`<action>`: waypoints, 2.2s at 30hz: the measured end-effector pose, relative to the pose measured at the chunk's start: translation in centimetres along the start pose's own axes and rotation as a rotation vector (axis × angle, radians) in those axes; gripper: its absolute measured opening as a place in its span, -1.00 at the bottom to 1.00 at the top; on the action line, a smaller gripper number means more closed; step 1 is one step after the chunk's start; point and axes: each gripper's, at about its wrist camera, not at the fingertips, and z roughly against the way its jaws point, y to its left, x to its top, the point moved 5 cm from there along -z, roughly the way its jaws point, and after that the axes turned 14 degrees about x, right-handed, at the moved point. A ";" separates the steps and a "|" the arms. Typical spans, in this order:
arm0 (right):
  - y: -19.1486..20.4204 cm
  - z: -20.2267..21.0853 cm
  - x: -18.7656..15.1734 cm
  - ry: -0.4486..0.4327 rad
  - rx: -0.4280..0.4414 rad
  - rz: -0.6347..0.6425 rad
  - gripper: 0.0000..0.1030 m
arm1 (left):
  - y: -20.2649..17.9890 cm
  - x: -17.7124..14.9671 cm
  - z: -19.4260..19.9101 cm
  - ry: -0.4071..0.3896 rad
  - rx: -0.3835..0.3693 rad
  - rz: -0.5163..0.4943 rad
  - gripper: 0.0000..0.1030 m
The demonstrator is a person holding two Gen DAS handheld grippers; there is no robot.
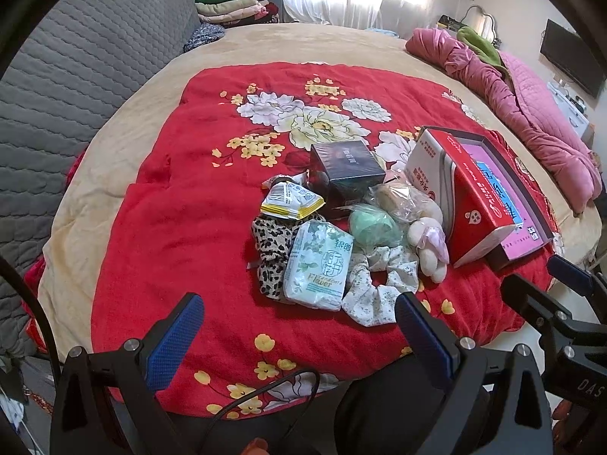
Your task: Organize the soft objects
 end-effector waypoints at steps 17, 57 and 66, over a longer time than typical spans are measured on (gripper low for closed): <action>0.1 0.1 0.0 -0.004 -0.021 0.019 0.89 | -0.1 -0.1 0.0 -0.001 -0.001 0.001 0.97; 0.1 -6.6 -0.4 0.108 0.011 0.027 0.89 | 5.5 -0.6 -9.0 0.191 -0.104 0.143 0.97; 2.0 -8.6 1.9 0.084 0.033 0.096 0.89 | 5.2 1.9 -12.8 0.226 -0.158 0.187 0.75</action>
